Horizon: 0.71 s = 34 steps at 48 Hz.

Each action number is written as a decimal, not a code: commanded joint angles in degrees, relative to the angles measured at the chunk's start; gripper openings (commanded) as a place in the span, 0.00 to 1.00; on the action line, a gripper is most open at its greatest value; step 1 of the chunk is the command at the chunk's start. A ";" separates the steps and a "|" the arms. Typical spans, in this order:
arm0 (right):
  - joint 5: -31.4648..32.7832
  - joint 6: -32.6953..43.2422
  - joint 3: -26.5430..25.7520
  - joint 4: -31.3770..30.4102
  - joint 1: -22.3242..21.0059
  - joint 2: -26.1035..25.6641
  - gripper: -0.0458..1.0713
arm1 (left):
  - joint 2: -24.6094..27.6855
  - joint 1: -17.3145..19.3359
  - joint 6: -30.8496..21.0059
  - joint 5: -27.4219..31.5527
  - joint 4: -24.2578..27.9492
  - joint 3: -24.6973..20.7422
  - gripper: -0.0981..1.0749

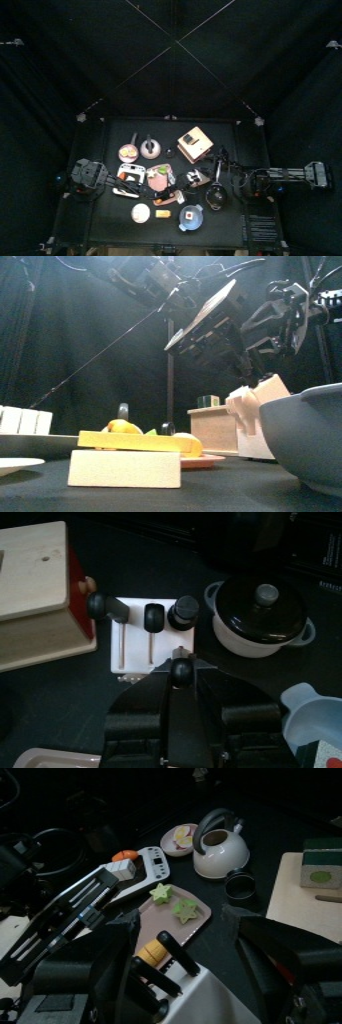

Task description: Pull out pairing knife

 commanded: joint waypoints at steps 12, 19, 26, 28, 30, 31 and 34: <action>-0.26 -0.18 -0.53 -0.09 -0.26 -0.09 0.91 | -5.19 0.18 0.00 0.09 0.35 -0.88 0.56; -0.26 -0.18 -0.53 -0.09 -0.18 -0.09 0.91 | -6.77 -0.18 0.97 0.09 0.35 -0.18 0.56; -0.26 -0.18 -0.53 -0.09 -0.18 -0.09 0.91 | -9.05 -0.44 3.43 0.09 0.09 1.14 0.56; -0.26 -0.18 -0.53 -0.09 -0.18 -0.09 0.91 | -10.20 -0.53 4.39 0.09 0.09 1.85 0.56; -0.26 -0.18 -0.53 -0.09 -0.26 -0.09 0.91 | -11.34 -0.62 4.92 0.09 0.09 2.64 0.56; -0.26 -0.18 -0.53 -0.09 -0.18 -0.18 0.91 | -12.04 -0.79 5.27 0.09 -0.09 3.25 0.56; -0.26 -0.18 -0.53 -0.18 -0.26 -0.09 0.91 | -13.71 -0.97 5.54 0.09 -0.44 4.48 0.56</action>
